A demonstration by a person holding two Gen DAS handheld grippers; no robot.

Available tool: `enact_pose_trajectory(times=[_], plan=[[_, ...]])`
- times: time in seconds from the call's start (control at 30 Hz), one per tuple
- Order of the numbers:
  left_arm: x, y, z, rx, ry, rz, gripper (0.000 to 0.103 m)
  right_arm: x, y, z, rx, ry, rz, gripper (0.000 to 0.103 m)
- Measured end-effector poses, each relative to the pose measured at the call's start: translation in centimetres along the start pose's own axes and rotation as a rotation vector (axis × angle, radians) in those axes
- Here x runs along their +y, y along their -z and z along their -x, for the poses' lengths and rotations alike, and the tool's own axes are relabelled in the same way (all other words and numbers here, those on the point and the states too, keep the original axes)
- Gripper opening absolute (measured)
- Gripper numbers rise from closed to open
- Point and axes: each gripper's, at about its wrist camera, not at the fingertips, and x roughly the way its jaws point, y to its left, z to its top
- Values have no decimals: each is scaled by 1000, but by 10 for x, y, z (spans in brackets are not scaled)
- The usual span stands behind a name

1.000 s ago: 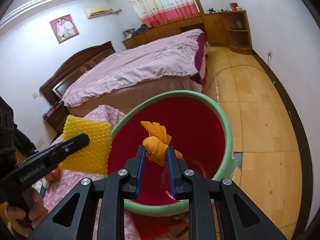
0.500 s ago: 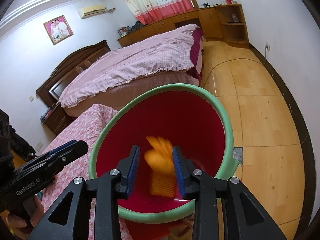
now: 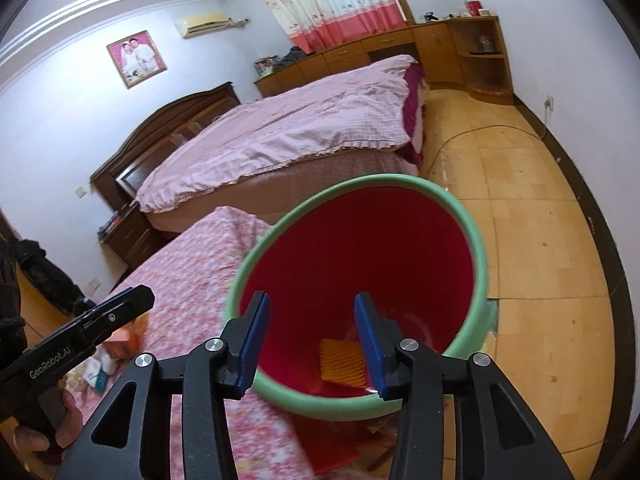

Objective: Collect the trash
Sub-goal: 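Grasp the crumpled cream plastic bag with the left tool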

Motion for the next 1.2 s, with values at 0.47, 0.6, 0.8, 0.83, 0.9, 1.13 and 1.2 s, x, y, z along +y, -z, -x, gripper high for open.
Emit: enact_pose_trajectory(times=[0.47,0.6,0.8,0.83,0.9,1.13,1.2], plan=[[87,19,81,-80,-162,145,36,78,14,9,34,-91,103,51],[118,26,106,-96,-250,180,36,101,18,10,47,-111,141,51],[160,39,134,-107,-358,219,37,137,24,7,62,-134,212,51],[165,42,138,-108,-369,224,37,143,26,5,67,-140,222,51],[180,45,145,-109,-397,240,37,154,28,1,80,-150,238,51],[221,61,158,-102,-476,287,44,192,36,-21,132,-179,289,52],[230,65,158,-96,-493,297,46,201,40,-28,146,-186,296,56]])
